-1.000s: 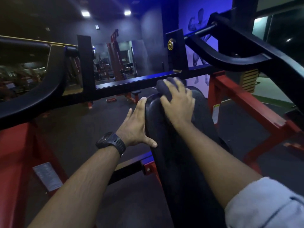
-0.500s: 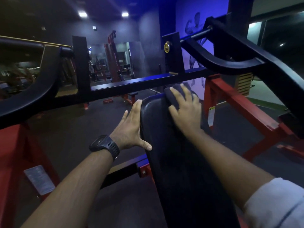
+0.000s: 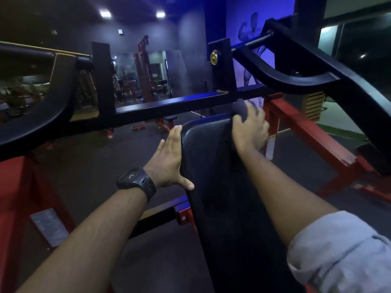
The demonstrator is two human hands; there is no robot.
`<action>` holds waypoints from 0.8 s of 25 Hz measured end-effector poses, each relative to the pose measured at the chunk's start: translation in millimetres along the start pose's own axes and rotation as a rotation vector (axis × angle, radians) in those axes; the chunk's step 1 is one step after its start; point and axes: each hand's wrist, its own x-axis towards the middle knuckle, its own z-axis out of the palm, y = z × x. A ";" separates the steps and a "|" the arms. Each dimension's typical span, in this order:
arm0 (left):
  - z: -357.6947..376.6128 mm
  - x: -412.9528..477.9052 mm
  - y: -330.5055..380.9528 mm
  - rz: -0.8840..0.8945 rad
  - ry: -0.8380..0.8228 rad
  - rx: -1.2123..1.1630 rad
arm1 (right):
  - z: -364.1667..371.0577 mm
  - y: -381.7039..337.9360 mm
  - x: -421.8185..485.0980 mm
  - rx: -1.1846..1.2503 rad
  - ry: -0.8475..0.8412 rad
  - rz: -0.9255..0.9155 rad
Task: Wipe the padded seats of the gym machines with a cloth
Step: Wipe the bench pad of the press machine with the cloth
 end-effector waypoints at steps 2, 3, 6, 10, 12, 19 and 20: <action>1.0 -0.4 -2.0 -0.004 -0.008 -0.008 | 12.3 -5.8 -39.3 -0.130 0.091 -0.379; 0.9 0.5 -3.7 0.000 -0.012 -0.011 | 13.0 6.5 -49.8 -0.161 0.042 -0.669; 0.9 0.7 -3.3 0.006 -0.010 -0.034 | 0.9 22.4 -31.0 -0.195 -0.037 -0.943; 0.9 0.7 -4.1 0.004 0.006 -0.082 | 17.6 -19.3 -63.9 -0.119 0.042 -0.744; 1.7 0.2 -4.6 0.013 0.019 -0.088 | 19.1 -15.6 -52.4 -0.188 -0.013 -1.067; 3.3 0.7 -9.9 0.031 0.028 -0.118 | 25.3 -11.6 -83.4 -0.207 0.054 -1.094; 3.0 -0.3 -8.3 0.023 0.024 -0.112 | 17.6 -3.3 -65.0 -0.236 0.026 -1.167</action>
